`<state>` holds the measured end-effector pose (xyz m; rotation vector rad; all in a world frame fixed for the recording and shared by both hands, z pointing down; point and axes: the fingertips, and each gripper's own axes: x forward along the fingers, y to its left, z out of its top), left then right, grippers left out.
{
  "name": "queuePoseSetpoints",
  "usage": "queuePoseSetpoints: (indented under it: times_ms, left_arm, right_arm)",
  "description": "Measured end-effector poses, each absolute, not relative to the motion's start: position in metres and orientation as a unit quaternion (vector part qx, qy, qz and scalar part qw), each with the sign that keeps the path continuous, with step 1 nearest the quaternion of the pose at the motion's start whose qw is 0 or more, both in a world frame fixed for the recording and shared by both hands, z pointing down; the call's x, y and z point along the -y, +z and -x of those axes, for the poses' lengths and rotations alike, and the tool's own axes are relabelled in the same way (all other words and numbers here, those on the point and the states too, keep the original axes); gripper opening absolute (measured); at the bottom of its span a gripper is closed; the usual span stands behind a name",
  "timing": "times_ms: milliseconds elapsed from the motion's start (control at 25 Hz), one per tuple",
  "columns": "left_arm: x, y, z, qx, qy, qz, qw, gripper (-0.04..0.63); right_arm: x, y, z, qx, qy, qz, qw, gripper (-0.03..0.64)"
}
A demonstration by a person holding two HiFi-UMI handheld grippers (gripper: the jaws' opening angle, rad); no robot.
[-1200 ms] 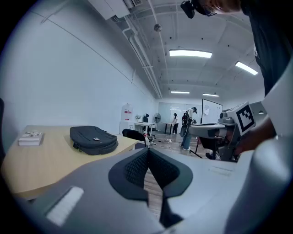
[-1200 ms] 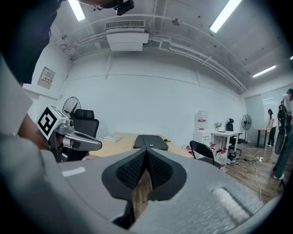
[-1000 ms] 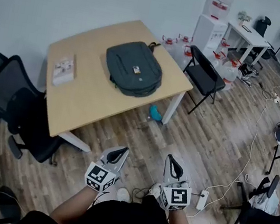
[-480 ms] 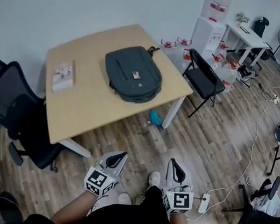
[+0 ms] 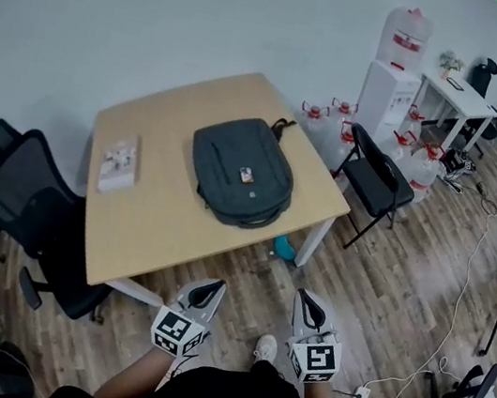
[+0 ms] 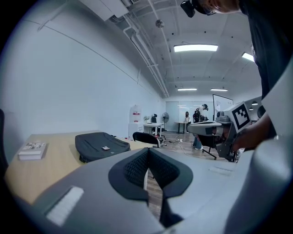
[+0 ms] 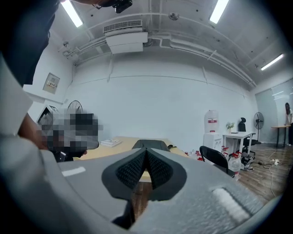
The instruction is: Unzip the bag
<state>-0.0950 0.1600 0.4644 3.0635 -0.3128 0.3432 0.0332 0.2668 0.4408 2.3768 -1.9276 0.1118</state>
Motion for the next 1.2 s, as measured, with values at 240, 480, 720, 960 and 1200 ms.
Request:
queuePoseSetpoints:
  times_ms: [240,480,720,960,1200]
  left_arm:
    - [-0.13,0.462,0.058,0.14,0.111,-0.984,0.023,0.018]
    - [-0.117,0.468,0.032,0.173,0.114,-0.978,0.031,0.018]
    - [-0.104,0.469,0.018,0.211,0.114,-0.97,0.035,0.018]
    - [-0.091,0.481,0.027,0.239,0.126,-0.962,0.048,0.018]
    - [-0.062,0.495,0.047,0.267,0.139,-0.951,0.069,0.018]
  right_arm:
    - [-0.231,0.438,-0.075,0.665,0.027,-0.744,0.055,0.003]
    - [-0.214,0.453,-0.105,0.691,0.042,-0.719,0.063,0.003]
    - [-0.194,0.455,-0.122,0.716,0.04,-0.695,0.059,0.003]
    - [-0.171,0.46,-0.114,0.742,0.045,-0.666,0.06,0.003]
    - [-0.135,0.472,-0.098,0.767,0.058,-0.634,0.075,0.003]
